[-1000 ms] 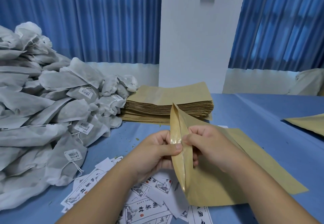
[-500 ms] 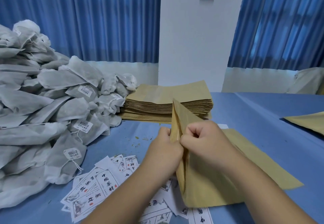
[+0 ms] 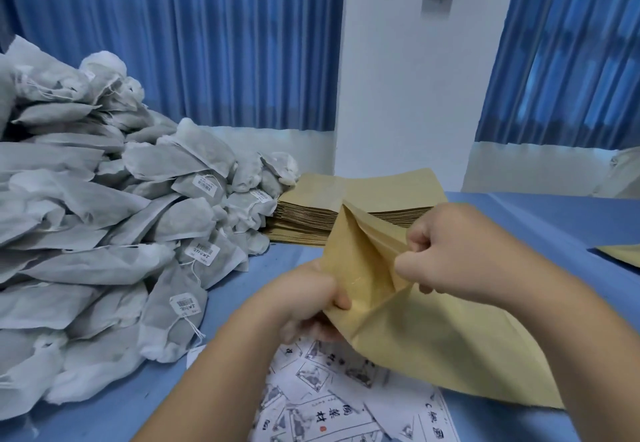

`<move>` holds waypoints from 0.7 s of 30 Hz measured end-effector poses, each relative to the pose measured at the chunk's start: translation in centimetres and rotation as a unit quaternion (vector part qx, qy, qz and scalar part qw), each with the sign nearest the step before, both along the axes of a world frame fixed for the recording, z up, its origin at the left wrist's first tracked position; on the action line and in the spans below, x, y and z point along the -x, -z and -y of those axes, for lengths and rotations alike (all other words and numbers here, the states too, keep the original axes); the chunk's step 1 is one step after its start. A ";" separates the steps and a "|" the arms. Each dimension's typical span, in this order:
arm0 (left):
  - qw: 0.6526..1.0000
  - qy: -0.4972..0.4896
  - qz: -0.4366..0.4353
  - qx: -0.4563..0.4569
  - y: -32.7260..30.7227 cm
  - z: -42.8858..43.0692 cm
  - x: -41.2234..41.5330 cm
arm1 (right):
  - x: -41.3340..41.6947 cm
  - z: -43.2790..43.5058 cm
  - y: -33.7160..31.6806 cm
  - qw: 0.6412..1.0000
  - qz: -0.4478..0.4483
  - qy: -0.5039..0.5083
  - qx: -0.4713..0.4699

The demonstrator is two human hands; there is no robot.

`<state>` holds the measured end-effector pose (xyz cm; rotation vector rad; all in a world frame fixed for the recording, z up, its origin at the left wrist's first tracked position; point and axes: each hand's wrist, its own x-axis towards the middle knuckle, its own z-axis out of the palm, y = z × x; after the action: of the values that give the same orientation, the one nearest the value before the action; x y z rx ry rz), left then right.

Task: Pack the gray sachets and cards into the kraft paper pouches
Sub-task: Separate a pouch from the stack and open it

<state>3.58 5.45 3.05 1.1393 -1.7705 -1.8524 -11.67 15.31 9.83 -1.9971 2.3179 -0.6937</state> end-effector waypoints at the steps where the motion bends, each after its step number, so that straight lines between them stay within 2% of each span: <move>1: 1.000 -0.001 0.013 0.026 0.0 0.0 0.1 | -0.7 0.4 -0.4 1.000 -0.005 -0.010 -0.013; 6: 0.995 -0.041 0.001 0.091 -0.2 -0.4 0.7 | -4.4 2.5 -1.7 0.992 -0.018 -0.070 -0.105; 8: 0.986 -0.069 0.004 0.150 -0.3 0.0 0.5 | -5.3 3.2 -2.1 0.989 -0.013 -0.084 -0.119; 10: 0.969 -0.053 0.051 0.234 -0.2 0.5 0.4 | -5.7 3.7 -2.4 0.991 -0.013 -0.081 -0.107; 12: 0.955 -0.048 0.109 0.271 0.0 1.0 0.3 | -5.6 4.1 -2.9 0.994 -0.006 -0.062 -0.086; 14: 0.964 -0.059 0.089 0.244 0.4 1.6 0.1 | -5.4 4.4 -3.5 0.997 0.003 -0.046 -0.069; 18: 0.985 -0.055 -0.031 0.160 0.7 1.9 -0.4 | -4.8 4.9 -4.1 0.995 0.060 -0.064 -0.056; 21: 0.989 -0.049 -0.060 0.122 0.4 2.1 -0.6 | -4.4 5.3 -3.4 0.989 0.103 -0.079 -0.068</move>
<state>4.16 3.40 2.62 0.9815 -1.7804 -1.5633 -7.24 10.04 13.24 -1.9222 2.0112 -0.6756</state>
